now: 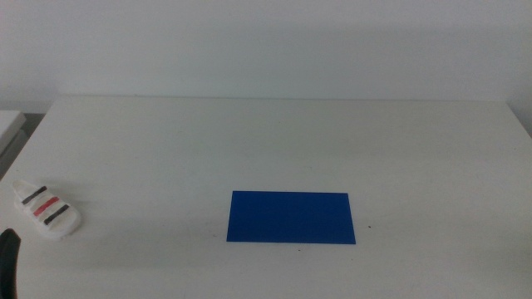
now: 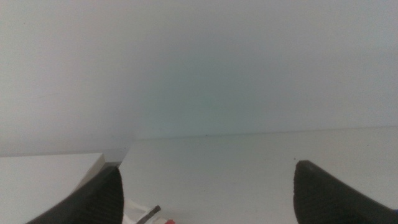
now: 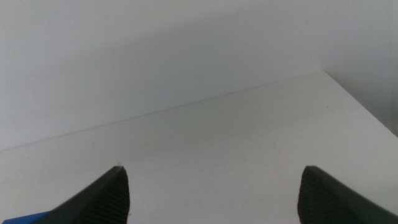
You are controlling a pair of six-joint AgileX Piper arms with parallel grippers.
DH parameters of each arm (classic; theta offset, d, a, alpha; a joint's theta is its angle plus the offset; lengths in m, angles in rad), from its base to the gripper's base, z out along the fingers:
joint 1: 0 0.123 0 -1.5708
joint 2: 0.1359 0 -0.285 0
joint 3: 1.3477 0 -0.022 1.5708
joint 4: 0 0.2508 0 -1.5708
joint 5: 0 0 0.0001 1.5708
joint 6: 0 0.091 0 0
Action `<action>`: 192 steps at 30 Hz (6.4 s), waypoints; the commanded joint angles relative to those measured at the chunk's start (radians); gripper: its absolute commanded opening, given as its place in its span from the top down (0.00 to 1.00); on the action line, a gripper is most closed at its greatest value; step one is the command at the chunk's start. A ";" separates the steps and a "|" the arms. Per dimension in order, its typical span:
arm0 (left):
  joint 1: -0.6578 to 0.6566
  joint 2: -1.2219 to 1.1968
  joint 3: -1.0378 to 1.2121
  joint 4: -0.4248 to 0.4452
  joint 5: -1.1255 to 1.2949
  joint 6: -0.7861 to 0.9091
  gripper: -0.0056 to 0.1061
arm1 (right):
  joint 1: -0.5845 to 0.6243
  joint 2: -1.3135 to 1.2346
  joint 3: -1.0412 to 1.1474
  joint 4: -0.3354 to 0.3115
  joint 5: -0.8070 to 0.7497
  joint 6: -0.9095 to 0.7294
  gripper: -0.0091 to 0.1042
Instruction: Use one arm to grab the shoe from the table and place it on the mat.
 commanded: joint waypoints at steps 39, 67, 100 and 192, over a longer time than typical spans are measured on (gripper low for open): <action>0.219 1.493 -1.177 0.100 0.842 -0.777 0.11 | 0.002 -0.005 0.002 -0.006 -0.009 -0.004 0.22; 0.219 1.917 -1.243 0.070 0.737 -0.721 0.36 | 0.002 -0.005 0.002 -0.006 -0.009 -0.004 0.22; -0.638 2.167 -1.912 0.141 1.161 -1.127 0.78 | 0.002 -0.005 0.002 -0.008 -0.009 -0.004 0.22; -0.124 1.138 -0.889 -0.598 0.552 0.599 0.11 | 0.002 -0.005 0.002 -0.008 -0.009 -0.004 0.22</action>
